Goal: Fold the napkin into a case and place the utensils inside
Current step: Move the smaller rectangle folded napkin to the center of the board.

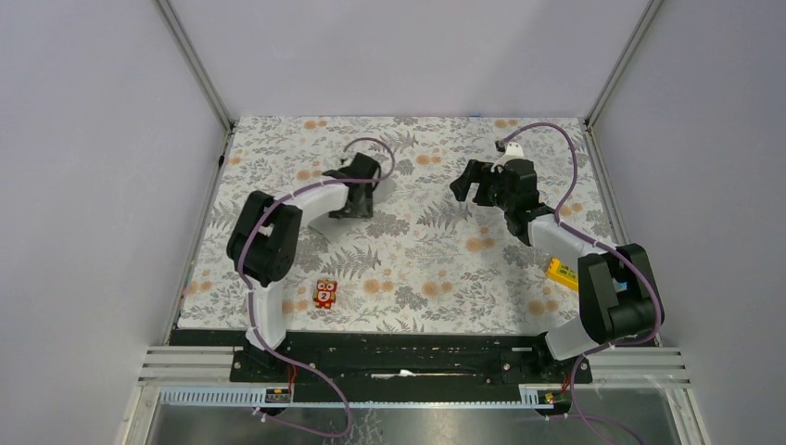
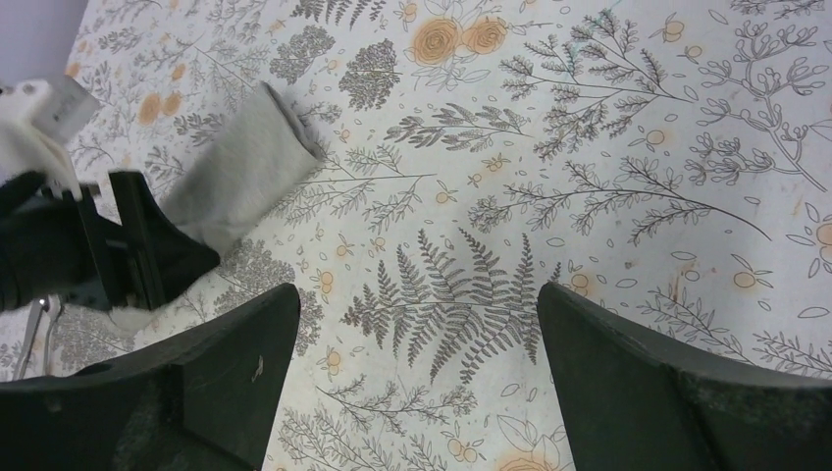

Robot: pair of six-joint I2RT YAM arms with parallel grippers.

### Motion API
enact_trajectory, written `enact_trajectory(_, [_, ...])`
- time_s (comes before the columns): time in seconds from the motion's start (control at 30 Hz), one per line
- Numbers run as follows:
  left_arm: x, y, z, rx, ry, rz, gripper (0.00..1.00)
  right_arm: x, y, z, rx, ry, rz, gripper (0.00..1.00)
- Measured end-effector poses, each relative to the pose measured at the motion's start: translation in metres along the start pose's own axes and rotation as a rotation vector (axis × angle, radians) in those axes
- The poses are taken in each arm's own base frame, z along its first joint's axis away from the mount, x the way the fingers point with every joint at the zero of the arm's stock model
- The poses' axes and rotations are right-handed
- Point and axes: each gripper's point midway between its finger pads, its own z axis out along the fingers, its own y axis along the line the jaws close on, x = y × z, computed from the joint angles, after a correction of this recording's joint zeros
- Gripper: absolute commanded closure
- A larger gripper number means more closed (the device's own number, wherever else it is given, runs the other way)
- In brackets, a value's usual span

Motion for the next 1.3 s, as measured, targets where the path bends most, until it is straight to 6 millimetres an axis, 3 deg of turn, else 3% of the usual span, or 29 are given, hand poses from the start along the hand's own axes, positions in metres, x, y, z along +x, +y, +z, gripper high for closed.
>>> enact_trajectory(0.37, [-0.046, 0.139, 0.044, -0.084, -0.007, -0.476, 0.29, 0.012, -0.002, 0.010, -0.012, 0.031, 0.020, 0.01])
enact_trajectory(0.53, [-0.060, 0.182, 0.053, -0.067, -0.035, -0.631, 0.28, 0.022, -0.006, 0.014, -0.006, 0.058, 0.026, 0.01])
enact_trajectory(0.73, [-0.071, 0.192, 0.058, -0.033, -0.024, -0.696, 0.27, 0.018, -0.001, 0.015, -0.027, 0.056, 0.024, 0.00])
enact_trajectory(0.9, [-0.084, 0.189, 0.060, 0.009, -0.036, -0.723, 0.19, 0.012, 0.002, 0.016, -0.040, 0.048, 0.027, 0.00])
enact_trajectory(1.3, [-0.078, 0.185, 0.034, 0.102, -0.030, -0.706, 0.10, 0.013, 0.006, 0.016, -0.059, 0.056, 0.038, 0.00])
